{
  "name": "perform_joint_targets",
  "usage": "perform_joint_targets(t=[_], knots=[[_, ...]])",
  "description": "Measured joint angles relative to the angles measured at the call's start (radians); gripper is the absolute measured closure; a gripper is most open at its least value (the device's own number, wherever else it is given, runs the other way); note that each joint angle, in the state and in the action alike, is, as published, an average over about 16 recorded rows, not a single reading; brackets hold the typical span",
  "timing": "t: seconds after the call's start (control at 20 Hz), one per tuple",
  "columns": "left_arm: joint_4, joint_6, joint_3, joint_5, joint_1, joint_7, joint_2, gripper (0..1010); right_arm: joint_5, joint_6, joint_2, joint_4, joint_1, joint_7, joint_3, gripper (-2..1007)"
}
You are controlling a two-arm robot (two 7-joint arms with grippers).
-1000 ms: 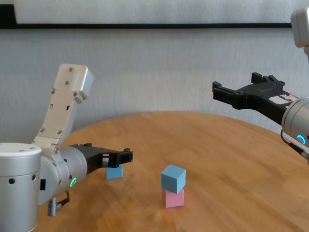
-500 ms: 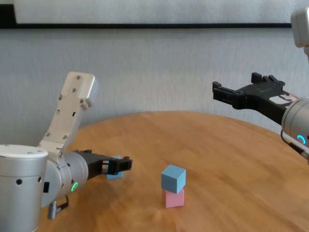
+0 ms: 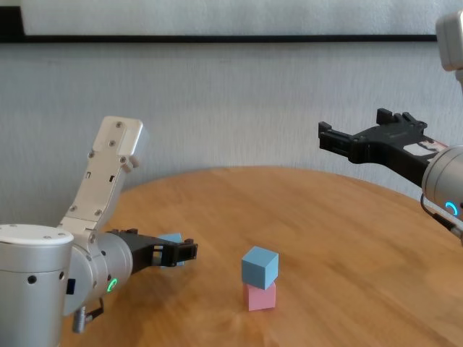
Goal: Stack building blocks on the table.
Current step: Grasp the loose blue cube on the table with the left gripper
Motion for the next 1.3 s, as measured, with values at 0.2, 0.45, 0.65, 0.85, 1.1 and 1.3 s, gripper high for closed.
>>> perform_joint_targets(t=[0.2,0.45,0.65,0.85,1.1,1.3], knots=[[0.019,-0.018,-0.009,0.004,-0.006,-0.007,-0.006,10,0.000,0.000,0.000,0.000,0.000,0.000,0.000,5],[0.043,-0.038,-0.020,0.009,-0.013,-0.017,-0.014,10,0.000,0.000,0.000,0.000,0.000,0.000,0.000,5],[0.064,-0.052,-0.021,0.018,-0.023,-0.042,-0.016,10,0.000,0.000,0.000,0.000,0.000,0.000,0.000,5],[0.085,-0.059,-0.013,0.028,-0.036,-0.072,-0.013,10,0.000,0.000,0.000,0.000,0.000,0.000,0.000,5],[0.103,-0.065,0.000,0.040,-0.048,-0.101,-0.009,10,0.000,0.000,0.000,0.000,0.000,0.000,0.000,5],[0.111,-0.066,0.009,0.047,-0.054,-0.118,-0.005,10,0.000,0.000,0.000,0.000,0.000,0.000,0.000,5]])
